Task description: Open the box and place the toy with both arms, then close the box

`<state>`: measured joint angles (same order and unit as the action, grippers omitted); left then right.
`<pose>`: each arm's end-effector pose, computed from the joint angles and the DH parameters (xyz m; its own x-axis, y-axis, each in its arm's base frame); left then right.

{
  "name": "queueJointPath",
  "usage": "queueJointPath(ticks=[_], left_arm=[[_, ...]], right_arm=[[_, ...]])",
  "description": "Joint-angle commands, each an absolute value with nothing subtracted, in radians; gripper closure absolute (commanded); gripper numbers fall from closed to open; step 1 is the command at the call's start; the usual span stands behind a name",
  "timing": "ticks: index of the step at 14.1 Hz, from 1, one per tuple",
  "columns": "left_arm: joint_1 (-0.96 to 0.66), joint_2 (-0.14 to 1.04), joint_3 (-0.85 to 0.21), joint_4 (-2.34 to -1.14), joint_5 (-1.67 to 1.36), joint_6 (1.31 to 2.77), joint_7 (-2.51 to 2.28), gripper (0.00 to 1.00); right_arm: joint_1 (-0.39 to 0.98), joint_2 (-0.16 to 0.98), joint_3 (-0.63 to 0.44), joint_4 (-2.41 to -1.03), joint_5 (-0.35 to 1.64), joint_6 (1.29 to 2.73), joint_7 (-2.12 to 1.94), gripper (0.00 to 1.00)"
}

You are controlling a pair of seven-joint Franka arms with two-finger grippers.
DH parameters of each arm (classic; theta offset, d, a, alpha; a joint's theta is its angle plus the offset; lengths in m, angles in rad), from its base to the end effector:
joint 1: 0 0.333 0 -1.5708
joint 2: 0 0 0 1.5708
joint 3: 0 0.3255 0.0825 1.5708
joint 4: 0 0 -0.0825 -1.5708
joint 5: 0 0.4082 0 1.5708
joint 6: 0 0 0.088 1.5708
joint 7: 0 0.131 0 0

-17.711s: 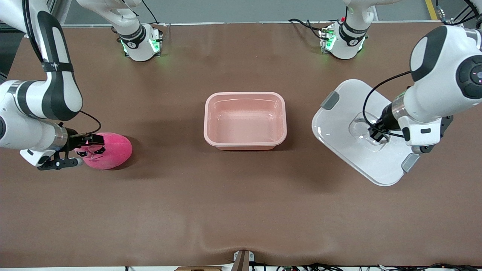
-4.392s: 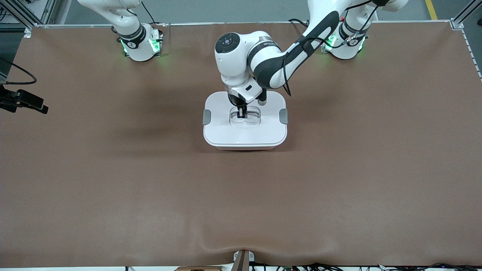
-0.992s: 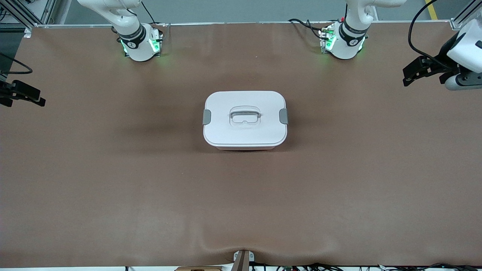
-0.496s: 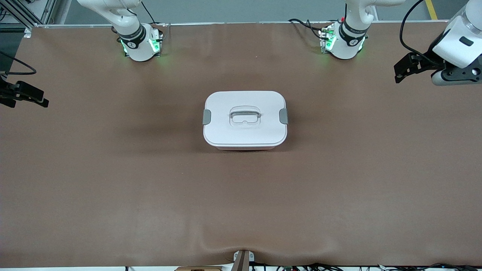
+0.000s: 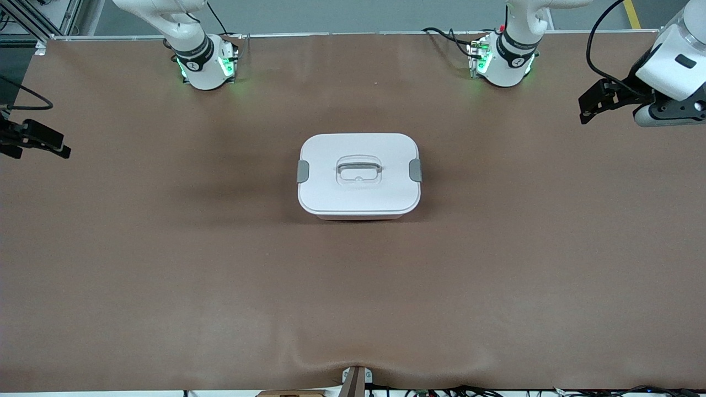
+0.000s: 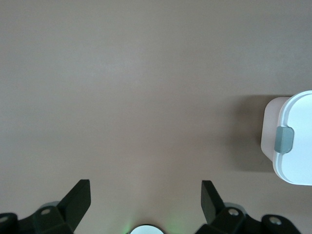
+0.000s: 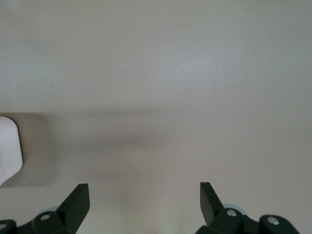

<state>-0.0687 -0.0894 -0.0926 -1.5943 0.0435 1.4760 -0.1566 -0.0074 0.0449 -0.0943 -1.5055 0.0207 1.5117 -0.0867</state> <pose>0.5329 -0.0830 0.6402 0.9998 -0.0001 -0.0207 -0.0013 -0.9985 -0.0556 0.5837 -0.0555 0.6111 0.9992 -0.0138 -0.0369 -0.0145 -0.9997 -0.0197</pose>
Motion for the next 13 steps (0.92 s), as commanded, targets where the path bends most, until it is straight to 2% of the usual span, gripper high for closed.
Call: queueJointPath(ticks=[1,13], left_arm=[[-0.063,-0.077,-0.104,-1.565,0.029,1.471,-0.144,0.0],[-0.063,-0.067,-0.106,-1.565,0.028,1.47,-0.144,0.0]], right_arm=[[0.011,0.037,-0.092,-1.483,0.014,1.499,-0.072,0.0],[-0.003,0.038,-0.095,-1.48,0.014,1.499,-0.081,0.0]])
